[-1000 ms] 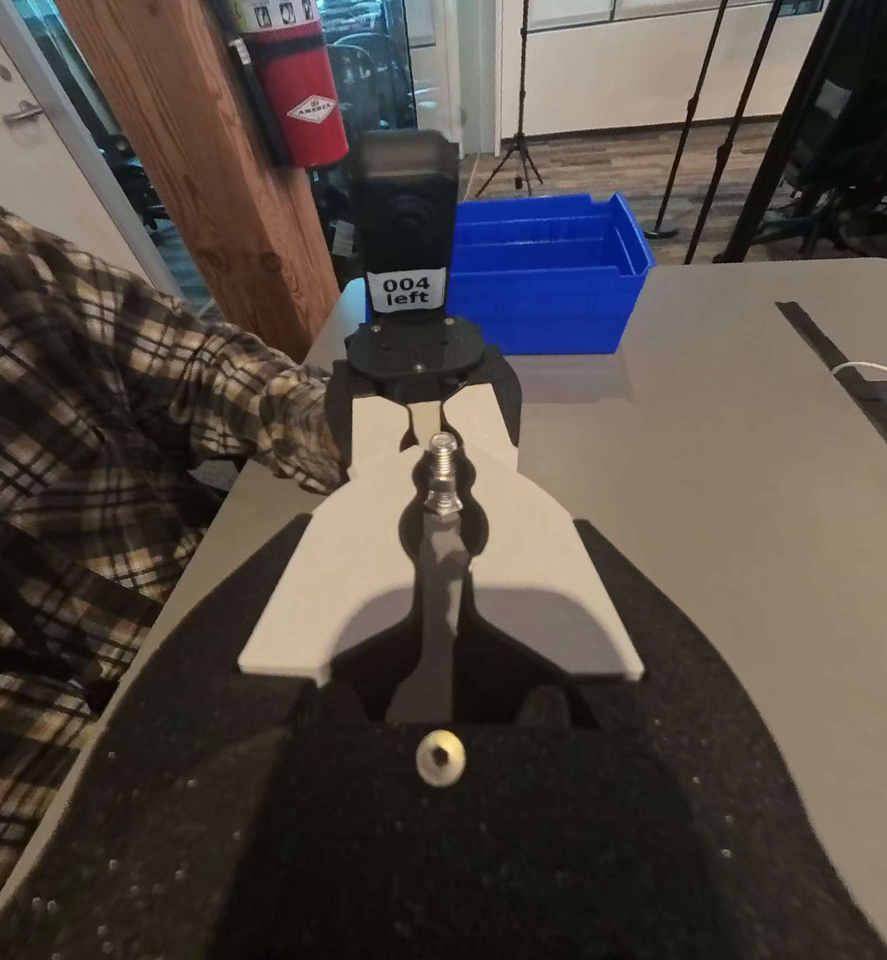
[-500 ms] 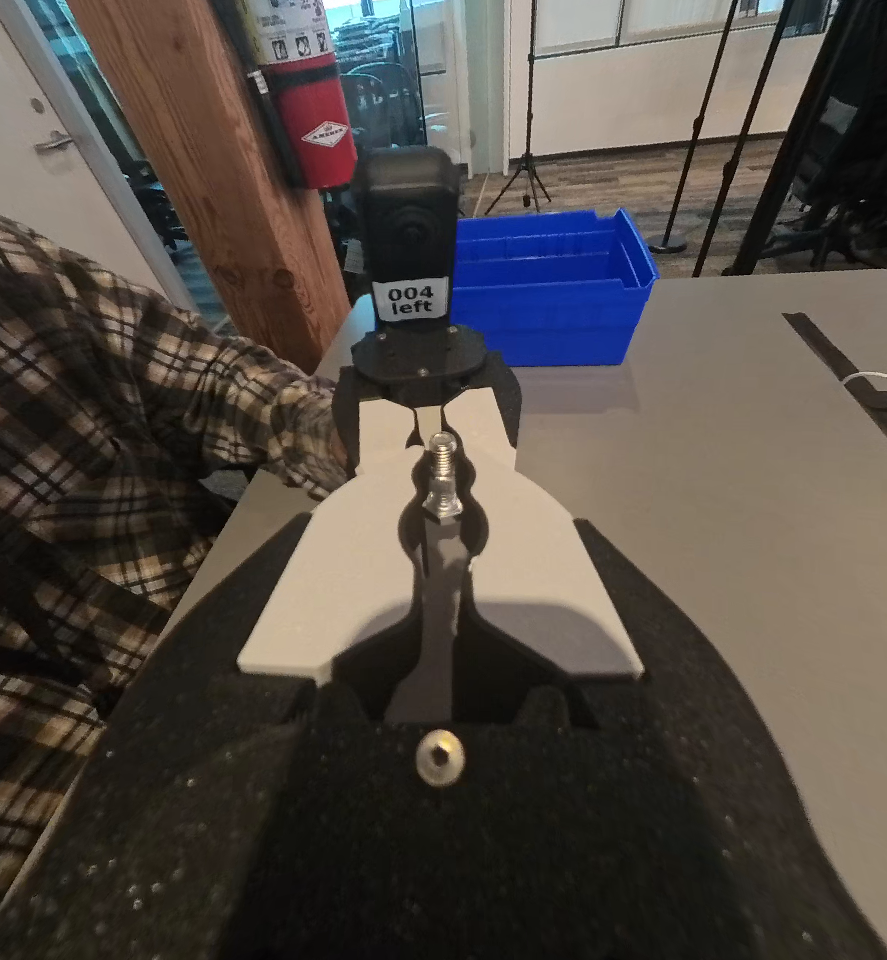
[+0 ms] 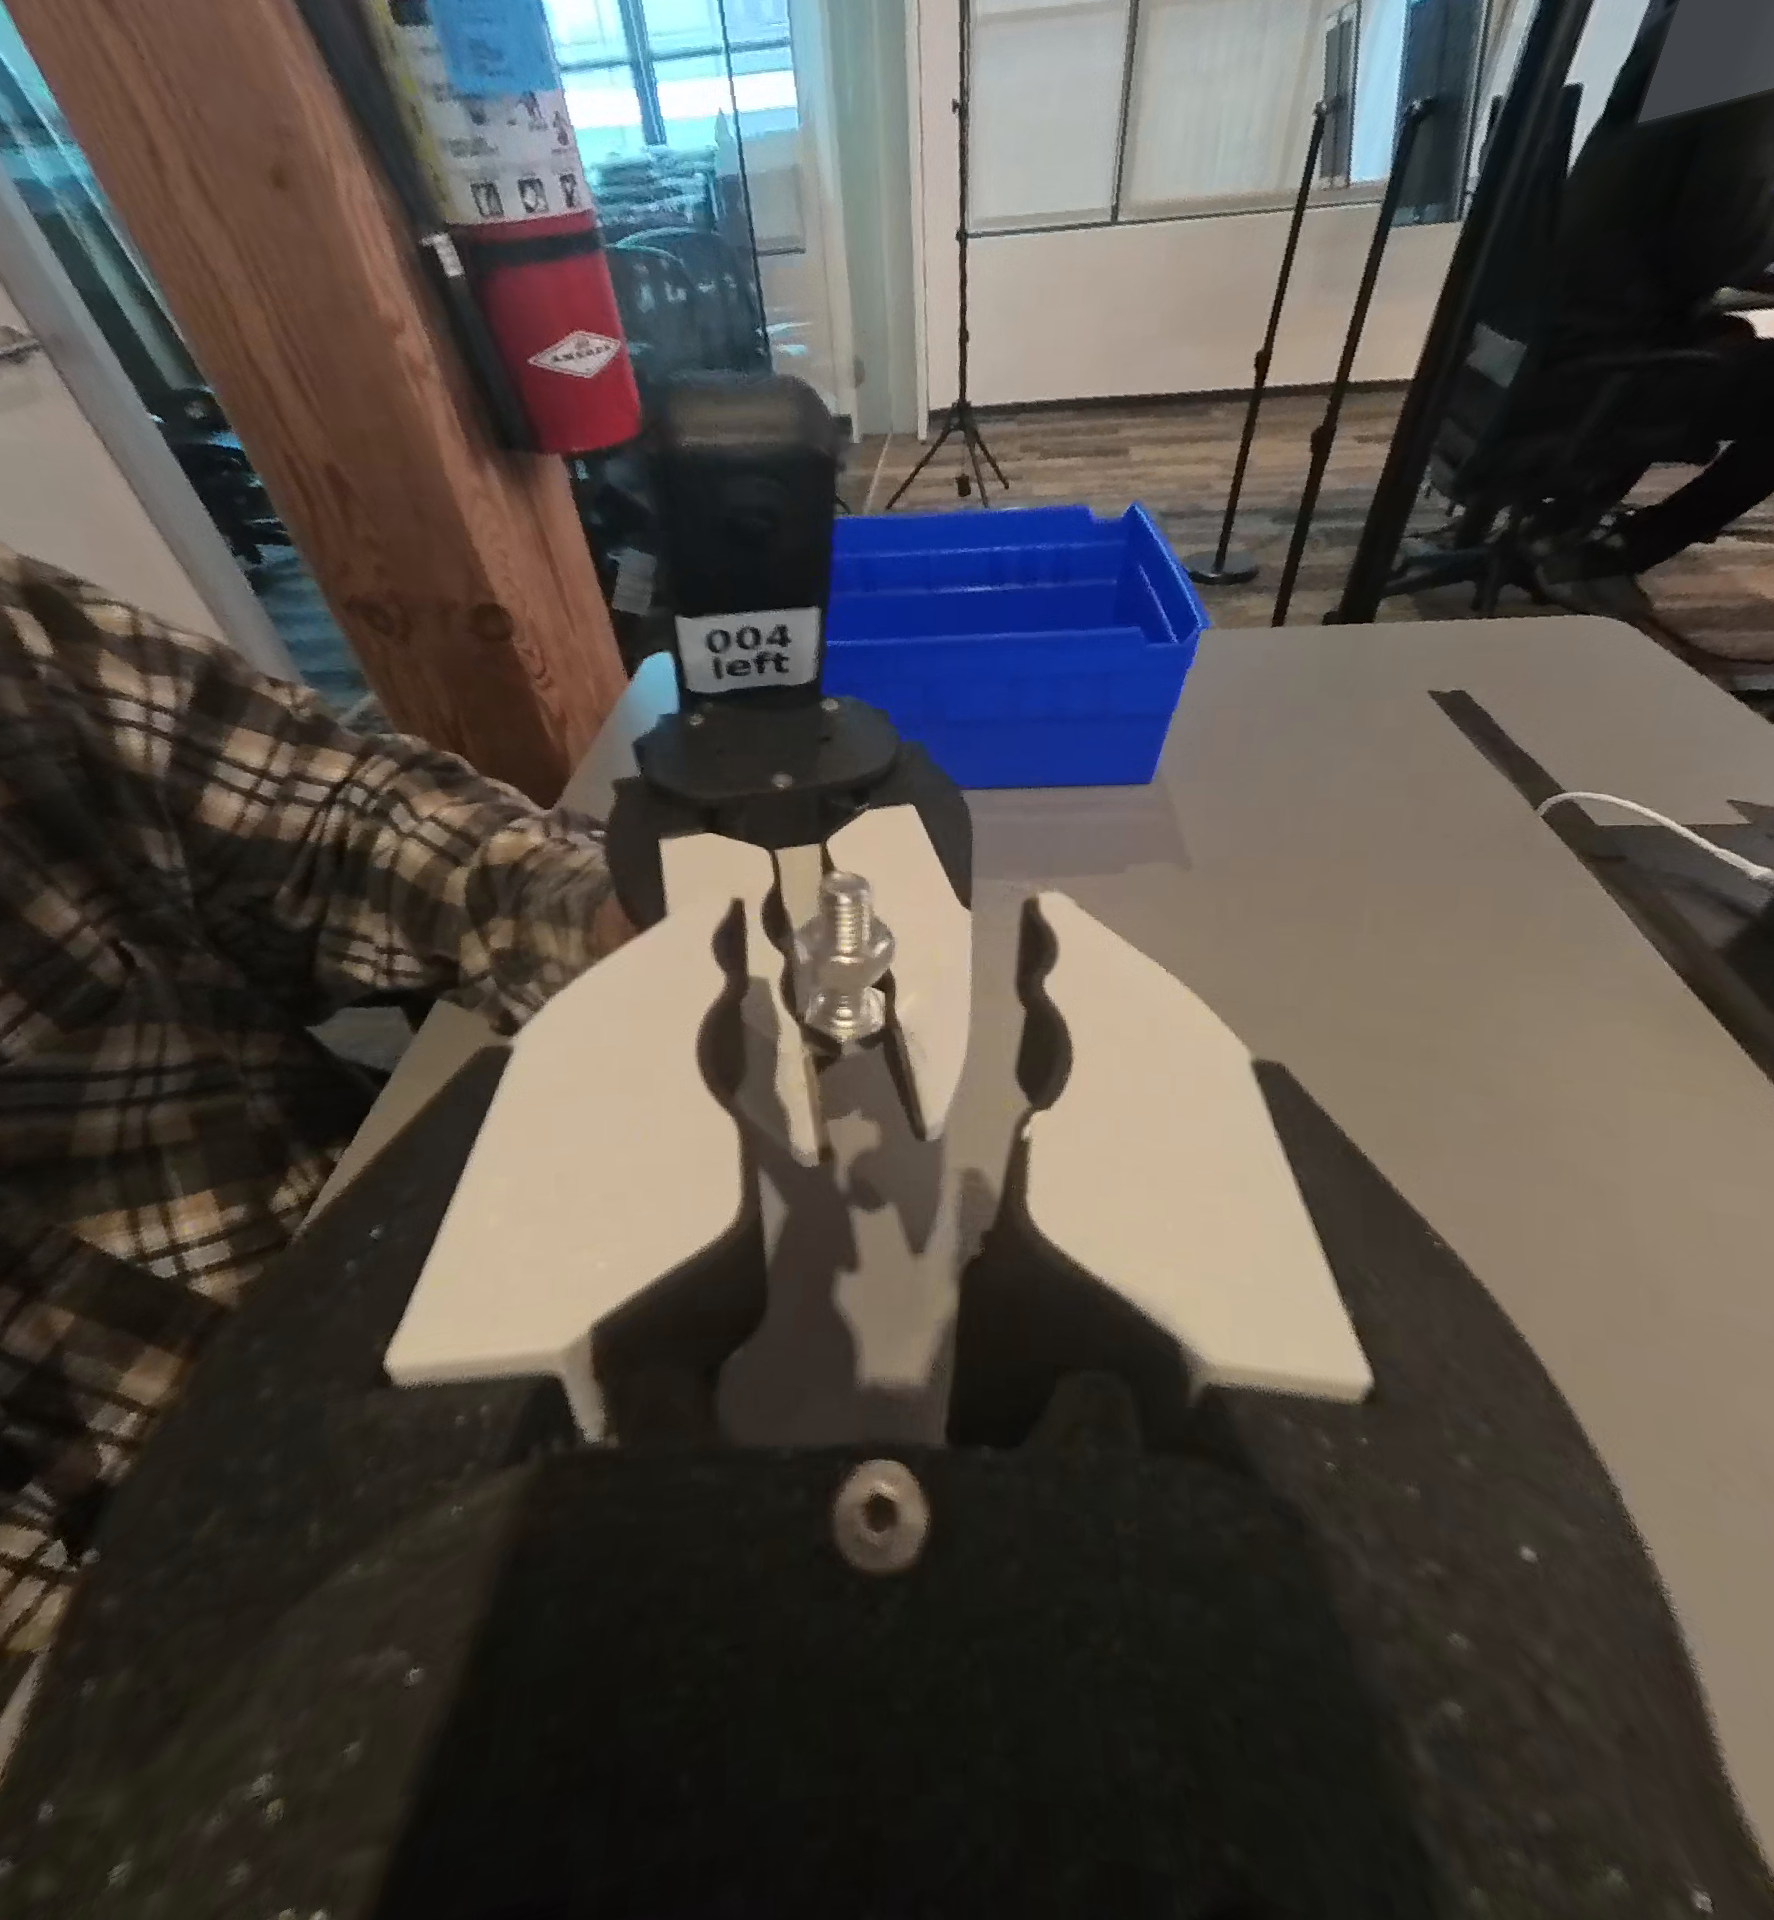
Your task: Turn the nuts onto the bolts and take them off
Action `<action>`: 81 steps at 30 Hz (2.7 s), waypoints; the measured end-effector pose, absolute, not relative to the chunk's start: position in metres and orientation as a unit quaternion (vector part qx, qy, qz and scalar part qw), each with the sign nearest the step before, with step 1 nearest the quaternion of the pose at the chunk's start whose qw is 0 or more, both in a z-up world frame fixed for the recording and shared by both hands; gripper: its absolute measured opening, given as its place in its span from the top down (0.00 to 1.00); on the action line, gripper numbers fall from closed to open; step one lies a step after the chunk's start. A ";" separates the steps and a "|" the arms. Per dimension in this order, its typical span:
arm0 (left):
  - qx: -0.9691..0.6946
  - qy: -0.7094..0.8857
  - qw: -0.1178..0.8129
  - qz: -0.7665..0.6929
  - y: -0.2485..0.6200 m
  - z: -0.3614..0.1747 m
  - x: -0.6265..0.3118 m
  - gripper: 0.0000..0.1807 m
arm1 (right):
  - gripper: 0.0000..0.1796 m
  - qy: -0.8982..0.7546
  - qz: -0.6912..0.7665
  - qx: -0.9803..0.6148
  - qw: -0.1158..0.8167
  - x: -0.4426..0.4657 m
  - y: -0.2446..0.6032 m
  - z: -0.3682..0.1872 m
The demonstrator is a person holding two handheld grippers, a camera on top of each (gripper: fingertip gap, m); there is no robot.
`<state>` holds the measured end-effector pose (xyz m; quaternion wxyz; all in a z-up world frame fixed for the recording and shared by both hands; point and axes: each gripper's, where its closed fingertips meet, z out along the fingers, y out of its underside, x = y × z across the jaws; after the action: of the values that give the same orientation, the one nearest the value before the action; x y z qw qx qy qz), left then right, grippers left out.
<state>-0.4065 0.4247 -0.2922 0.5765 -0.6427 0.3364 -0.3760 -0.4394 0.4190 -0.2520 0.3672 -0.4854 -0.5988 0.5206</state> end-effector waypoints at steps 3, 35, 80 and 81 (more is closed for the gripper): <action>-0.634 0.339 0.583 -0.378 0.422 -0.288 -0.405 0.90 | 0.68 -0.596 0.500 -0.502 0.378 -0.441 0.427 -0.257; -0.621 0.335 0.591 -0.391 0.418 -0.281 -0.407 0.90 | 0.50 -0.549 0.466 -0.543 0.433 -0.438 0.460 -0.256; -0.610 0.341 0.597 -0.394 0.414 -0.277 -0.406 0.90 | 0.49 -0.519 0.486 -0.559 0.427 -0.425 0.469 -0.249; -0.610 0.340 0.597 -0.394 0.414 -0.276 -0.407 0.90 | 0.49 -0.509 0.505 -0.555 0.422 -0.422 0.469 -0.245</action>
<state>-0.4067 0.4141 -0.2763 0.5974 -0.6100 0.3396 -0.3945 -0.4224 0.4685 -0.2450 0.4217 -0.5550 -0.5091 0.5050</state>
